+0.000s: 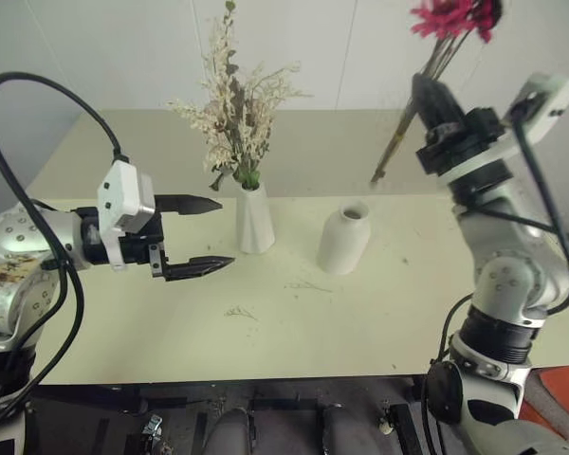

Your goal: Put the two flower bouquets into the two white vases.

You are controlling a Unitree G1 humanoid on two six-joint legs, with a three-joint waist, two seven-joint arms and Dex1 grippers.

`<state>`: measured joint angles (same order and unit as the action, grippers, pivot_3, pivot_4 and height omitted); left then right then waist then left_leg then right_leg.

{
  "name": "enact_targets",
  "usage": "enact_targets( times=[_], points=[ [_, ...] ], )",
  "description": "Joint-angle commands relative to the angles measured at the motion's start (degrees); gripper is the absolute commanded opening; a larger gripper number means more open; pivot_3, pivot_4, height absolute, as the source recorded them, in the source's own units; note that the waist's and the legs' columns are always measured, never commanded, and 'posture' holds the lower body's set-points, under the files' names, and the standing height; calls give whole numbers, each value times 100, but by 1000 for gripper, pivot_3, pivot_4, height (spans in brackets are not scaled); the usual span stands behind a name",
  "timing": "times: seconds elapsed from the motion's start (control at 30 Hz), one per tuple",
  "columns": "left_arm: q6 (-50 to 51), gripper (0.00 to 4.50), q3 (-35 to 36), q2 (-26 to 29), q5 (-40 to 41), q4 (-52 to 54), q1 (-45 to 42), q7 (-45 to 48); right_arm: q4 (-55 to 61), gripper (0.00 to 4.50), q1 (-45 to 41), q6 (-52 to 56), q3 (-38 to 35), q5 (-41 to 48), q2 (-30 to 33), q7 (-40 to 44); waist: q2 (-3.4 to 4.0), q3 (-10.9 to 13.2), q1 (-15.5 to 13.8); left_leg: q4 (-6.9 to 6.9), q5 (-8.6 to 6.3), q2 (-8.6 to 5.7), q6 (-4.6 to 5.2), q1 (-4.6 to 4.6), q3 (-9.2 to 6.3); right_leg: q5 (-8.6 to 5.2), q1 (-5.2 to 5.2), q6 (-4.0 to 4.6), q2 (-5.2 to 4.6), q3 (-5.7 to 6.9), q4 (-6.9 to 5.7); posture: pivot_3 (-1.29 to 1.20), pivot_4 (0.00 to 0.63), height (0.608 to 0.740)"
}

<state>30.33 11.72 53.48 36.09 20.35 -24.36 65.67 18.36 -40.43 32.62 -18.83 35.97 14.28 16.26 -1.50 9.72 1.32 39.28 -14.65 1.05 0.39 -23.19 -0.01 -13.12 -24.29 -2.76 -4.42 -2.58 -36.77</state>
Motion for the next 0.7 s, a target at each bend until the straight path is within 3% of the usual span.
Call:
enact_targets(
  times=[0.03,0.43,0.7],
  points=[
    [-93,4500,274,103,71,117,59,-33,-24,19,63,-351,73,19,-39,84,0,0,-4,-1,0,0,0,0,0,0,-1,0,0,0,0,0,150,740],
    [-170,4500,413,170,56,141,197,-7,-210,19,622,-843,525,-155,-229,239,1,0,4,-7,0,1,0,4,0,-1,0,2,1,0,1,0,150,740],
    [-250,4500,401,211,21,65,175,36,-427,19,1166,-1753,999,-721,-438,547,1,1,10,-7,0,1,-1,4,0,-1,-1,2,1,0,1,0,150,740]
  ],
)
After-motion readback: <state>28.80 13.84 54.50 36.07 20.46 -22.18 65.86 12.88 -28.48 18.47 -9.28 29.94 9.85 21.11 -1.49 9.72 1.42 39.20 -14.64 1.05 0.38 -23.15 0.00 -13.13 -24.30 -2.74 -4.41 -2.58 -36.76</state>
